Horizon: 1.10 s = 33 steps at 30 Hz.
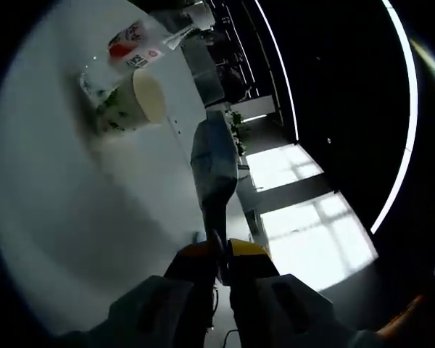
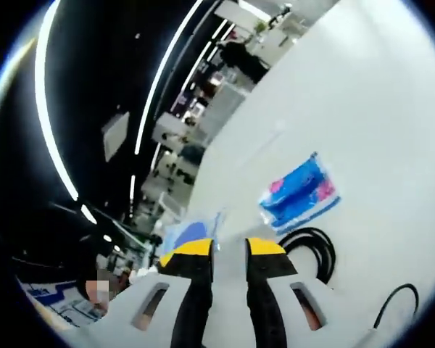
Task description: Arrange the tabletop items into an orderly group along one side of the table until the central work area is clear of visible clutter.
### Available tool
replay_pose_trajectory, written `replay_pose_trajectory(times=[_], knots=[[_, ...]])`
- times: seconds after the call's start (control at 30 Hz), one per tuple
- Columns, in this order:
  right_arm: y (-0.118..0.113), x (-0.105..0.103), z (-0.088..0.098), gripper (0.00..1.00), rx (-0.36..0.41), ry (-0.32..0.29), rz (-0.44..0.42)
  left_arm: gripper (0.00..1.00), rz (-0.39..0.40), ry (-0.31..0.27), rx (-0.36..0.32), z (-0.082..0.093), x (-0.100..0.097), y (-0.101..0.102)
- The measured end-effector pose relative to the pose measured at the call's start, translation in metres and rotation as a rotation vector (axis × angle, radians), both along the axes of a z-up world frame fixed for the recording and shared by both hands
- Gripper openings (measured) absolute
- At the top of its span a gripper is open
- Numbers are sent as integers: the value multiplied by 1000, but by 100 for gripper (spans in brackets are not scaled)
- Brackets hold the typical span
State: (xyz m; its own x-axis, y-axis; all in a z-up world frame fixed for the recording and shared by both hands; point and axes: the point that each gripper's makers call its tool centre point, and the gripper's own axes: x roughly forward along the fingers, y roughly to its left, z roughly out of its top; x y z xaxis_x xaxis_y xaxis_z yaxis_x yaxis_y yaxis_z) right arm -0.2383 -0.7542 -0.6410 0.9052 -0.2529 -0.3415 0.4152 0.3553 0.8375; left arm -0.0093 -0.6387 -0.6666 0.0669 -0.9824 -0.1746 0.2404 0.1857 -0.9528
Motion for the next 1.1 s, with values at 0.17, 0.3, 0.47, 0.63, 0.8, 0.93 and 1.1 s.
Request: replay_pose_trajectory(times=[0.17,0.3,0.47,0.63,0.8,0.93,1.1], knots=[[-22,-27,11,15,-84,47,-61,2,-13,-6,19,-15,6,-12],[-41,-36,22,15,-71,-7,-160,2,-19,-6,35,-24,16,-18],[-43,-34,22,14,-80,-11,-210,2,-20,0,47,-28,23,-20],[-39,-31,19,14,-58,-17,-222,2,-31,14,79,-42,25,-19],[-40,-35,17,13,-55,-7,-231,2,-53,16,90,-49,24,-21],[-45,-40,18,13,-52,-6,-258,2,-63,24,98,-50,22,-27],[-53,-39,19,13,-32,-19,-299,2,-73,26,132,-58,17,-32]])
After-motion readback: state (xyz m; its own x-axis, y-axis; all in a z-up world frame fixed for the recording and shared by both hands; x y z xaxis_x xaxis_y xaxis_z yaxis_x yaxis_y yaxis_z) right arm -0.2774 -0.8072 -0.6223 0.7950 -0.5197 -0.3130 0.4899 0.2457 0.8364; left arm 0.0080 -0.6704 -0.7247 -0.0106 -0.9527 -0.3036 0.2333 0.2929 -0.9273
